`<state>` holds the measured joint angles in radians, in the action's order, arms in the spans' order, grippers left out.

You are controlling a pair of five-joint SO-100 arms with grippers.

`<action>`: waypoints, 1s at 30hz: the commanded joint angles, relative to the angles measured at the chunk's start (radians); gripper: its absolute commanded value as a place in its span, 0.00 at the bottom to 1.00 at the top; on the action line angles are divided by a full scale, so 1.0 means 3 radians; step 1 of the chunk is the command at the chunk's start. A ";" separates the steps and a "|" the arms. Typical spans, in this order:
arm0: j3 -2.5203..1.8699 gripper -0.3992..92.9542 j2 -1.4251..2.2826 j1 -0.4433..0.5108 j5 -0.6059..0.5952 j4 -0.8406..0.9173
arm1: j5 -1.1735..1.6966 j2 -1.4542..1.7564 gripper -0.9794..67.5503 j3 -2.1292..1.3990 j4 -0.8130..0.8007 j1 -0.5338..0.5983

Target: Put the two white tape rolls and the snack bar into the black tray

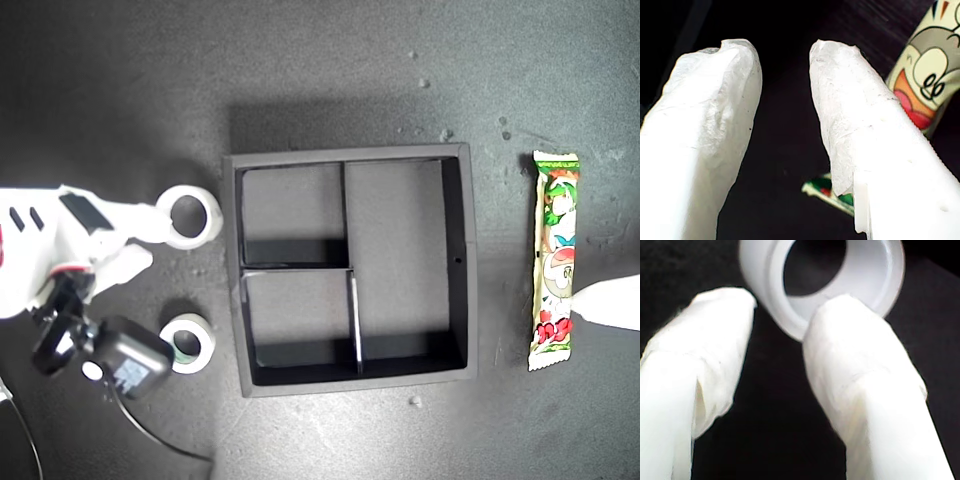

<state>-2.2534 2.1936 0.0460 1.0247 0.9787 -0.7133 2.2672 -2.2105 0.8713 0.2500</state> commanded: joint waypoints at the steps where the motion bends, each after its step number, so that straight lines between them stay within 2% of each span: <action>1: 0.0189 0.10 -0.0041 -0.0046 -0.0097 -0.0051 | 0.0036 -0.0291 0.12 0.0409 0.0133 0.0036; 14: 0.0378 0.11 -0.0706 -0.0051 -0.0348 -0.0271 | -0.0097 -0.0312 0.15 0.0353 0.0465 0.0015; 30: 0.0619 0.12 -0.1033 0.0107 -0.0291 -0.0077 | -0.0179 -0.0307 0.18 0.0205 0.0593 -0.0112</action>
<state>-2.1092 1.8684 0.0644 0.9219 0.9449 -0.7532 2.1737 -2.1522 1.0385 0.2224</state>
